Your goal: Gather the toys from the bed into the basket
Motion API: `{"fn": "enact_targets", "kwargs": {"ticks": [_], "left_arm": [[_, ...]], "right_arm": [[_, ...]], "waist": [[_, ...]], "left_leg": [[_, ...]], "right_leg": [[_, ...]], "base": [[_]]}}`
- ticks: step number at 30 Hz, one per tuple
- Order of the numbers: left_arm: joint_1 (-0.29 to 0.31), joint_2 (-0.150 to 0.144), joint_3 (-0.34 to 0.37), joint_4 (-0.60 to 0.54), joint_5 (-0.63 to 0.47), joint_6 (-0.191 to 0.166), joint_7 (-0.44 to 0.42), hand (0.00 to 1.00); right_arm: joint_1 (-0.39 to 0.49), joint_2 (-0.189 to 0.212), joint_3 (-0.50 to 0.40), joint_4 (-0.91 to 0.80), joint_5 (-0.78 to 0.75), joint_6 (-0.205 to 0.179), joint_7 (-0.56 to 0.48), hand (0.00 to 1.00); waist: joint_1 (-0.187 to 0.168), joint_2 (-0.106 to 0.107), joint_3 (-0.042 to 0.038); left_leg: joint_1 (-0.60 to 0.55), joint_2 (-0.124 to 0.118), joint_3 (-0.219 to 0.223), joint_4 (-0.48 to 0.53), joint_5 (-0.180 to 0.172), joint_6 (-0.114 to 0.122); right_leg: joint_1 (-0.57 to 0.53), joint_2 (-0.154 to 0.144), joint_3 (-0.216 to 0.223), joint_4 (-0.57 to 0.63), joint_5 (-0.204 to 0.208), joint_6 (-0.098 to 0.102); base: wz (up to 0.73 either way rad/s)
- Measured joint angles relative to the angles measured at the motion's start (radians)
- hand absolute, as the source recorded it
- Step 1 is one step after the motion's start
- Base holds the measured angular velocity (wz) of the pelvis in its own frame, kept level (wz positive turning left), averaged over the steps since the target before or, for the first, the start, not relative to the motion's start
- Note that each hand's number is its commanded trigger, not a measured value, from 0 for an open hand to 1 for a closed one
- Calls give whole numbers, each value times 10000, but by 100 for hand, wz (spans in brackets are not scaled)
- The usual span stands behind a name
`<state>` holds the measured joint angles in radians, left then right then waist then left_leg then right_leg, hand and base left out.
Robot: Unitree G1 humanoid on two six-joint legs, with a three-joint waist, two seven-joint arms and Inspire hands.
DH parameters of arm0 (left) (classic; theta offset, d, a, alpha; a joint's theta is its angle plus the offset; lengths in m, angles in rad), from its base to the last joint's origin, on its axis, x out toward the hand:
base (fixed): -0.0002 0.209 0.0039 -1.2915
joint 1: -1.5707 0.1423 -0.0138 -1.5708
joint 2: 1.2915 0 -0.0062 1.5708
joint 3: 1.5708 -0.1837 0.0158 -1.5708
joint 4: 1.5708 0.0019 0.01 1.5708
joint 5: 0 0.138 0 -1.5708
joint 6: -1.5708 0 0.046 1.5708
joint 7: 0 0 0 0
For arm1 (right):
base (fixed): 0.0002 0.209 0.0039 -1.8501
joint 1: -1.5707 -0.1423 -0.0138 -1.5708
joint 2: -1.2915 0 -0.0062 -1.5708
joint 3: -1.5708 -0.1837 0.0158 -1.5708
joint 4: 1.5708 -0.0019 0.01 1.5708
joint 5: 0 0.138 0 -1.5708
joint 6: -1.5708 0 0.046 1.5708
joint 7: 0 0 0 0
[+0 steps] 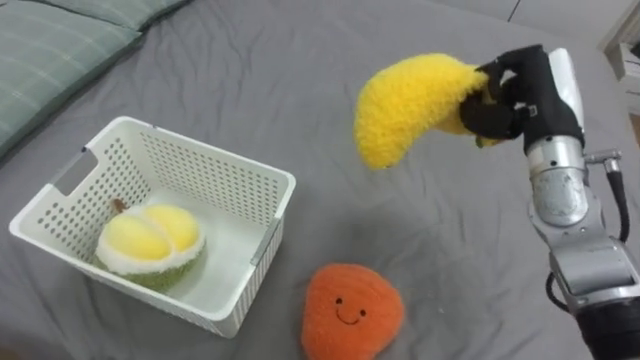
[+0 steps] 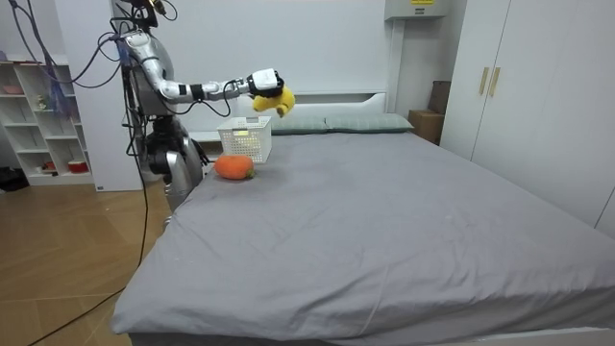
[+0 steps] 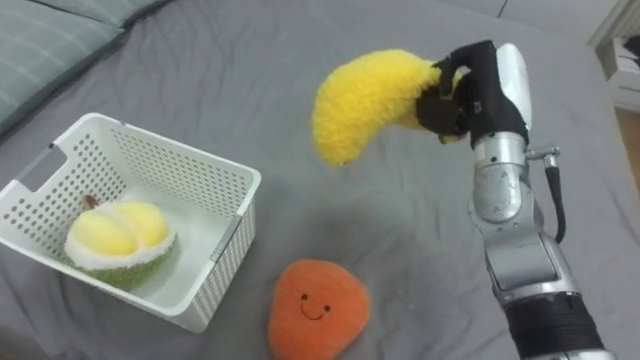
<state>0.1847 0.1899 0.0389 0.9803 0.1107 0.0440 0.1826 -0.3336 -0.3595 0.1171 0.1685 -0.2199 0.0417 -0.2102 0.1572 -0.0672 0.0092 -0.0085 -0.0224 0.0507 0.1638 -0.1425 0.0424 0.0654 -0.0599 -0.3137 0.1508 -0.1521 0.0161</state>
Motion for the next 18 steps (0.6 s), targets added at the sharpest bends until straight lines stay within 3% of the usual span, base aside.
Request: {"fn": "enact_targets", "kwargs": {"ticks": [5,9,12,15,18], "left_arm": [[4,-63,16,-370,596,24,3,0],[-24,-143,16,-289,810,311,24,0],[-14,-265,378,-161,1249,531,19,0],[110,-275,382,-169,1621,837,8,0],[320,-355,386,-175,1670,1096,-46,0]], "right_arm": [[-269,88,305,-803,-396,141,435,100],[-635,299,1034,-976,-566,411,548,100],[-671,676,1200,-1017,-1224,540,949,100],[-697,800,1389,-1017,-1518,884,1311,100],[-698,900,1552,-1017,-1565,1081,1642,100]], "waist": [[276,13,-12],[587,16,-10],[867,11,-11],[1233,8,-13],[1353,12,-11]], "left_leg": [[11,-44,-160,-33,4,1],[126,-73,-387,-54,1,6],[28,-116,-579,-12,-6,15],[-11,-161,-712,57,-4,18],[-68,-242,-933,163,4,32]], "right_leg": [[46,-36,-283,-1,-17,28],[247,-41,-364,-12,-18,30],[285,-55,-470,-11,-20,34],[327,-73,-474,-9,-37,60],[398,-119,-605,-9,-70,114]], "base": [[11],[11],[15],[15],[22]]}}
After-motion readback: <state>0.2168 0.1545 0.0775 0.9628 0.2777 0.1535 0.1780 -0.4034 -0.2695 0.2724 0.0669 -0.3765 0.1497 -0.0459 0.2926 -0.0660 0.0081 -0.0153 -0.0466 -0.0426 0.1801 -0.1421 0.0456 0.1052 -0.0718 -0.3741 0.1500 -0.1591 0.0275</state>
